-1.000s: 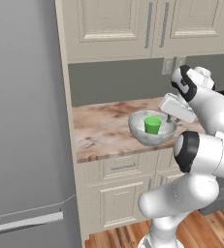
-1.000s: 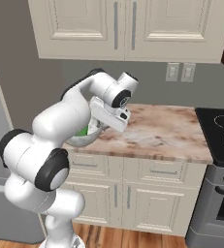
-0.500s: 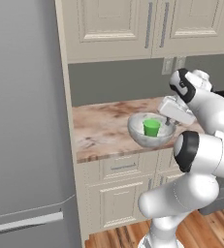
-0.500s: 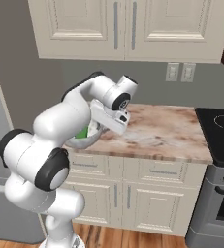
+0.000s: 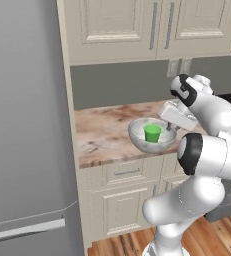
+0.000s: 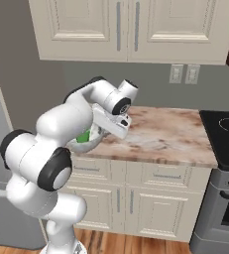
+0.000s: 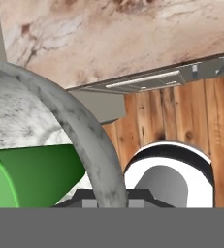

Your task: Place the cup inside the bowl on the dining table and move the bowl to any counter.

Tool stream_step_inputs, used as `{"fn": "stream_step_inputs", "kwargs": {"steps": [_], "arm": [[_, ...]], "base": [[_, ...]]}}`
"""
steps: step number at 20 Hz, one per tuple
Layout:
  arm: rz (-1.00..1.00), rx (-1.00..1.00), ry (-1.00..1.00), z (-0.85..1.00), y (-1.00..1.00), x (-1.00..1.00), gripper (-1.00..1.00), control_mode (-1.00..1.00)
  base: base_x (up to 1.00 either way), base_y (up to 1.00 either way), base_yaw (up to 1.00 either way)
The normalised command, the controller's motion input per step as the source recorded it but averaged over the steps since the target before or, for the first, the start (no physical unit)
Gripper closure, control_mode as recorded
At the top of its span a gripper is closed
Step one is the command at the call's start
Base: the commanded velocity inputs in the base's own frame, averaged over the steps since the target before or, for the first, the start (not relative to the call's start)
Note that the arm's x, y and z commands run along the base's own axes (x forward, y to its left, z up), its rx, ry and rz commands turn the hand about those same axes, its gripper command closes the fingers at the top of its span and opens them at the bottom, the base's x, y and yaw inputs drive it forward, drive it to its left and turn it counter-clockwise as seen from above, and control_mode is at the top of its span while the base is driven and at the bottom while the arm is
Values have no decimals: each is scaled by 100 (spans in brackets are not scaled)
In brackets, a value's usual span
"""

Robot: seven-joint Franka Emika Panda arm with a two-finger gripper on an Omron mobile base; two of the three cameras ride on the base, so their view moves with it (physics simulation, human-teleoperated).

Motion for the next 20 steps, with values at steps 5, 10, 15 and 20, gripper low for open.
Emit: {"fn": "stream_step_inputs", "kwargs": {"steps": [5, 10, 15, 20], "arm": [[-3, 0, 0, -9, 16, 33, 100, -100], [-3, 0, 0, -12, 16, 46, 100, -100], [-4, 0, 0, -22, 14, 46, 100, -100], [-3, 0, 0, -24, 13, 40, 100, -100]], "base": [[0, 0, 0], [0, 0, 0], [0, 0, 0], [0, 0, 0]]}}
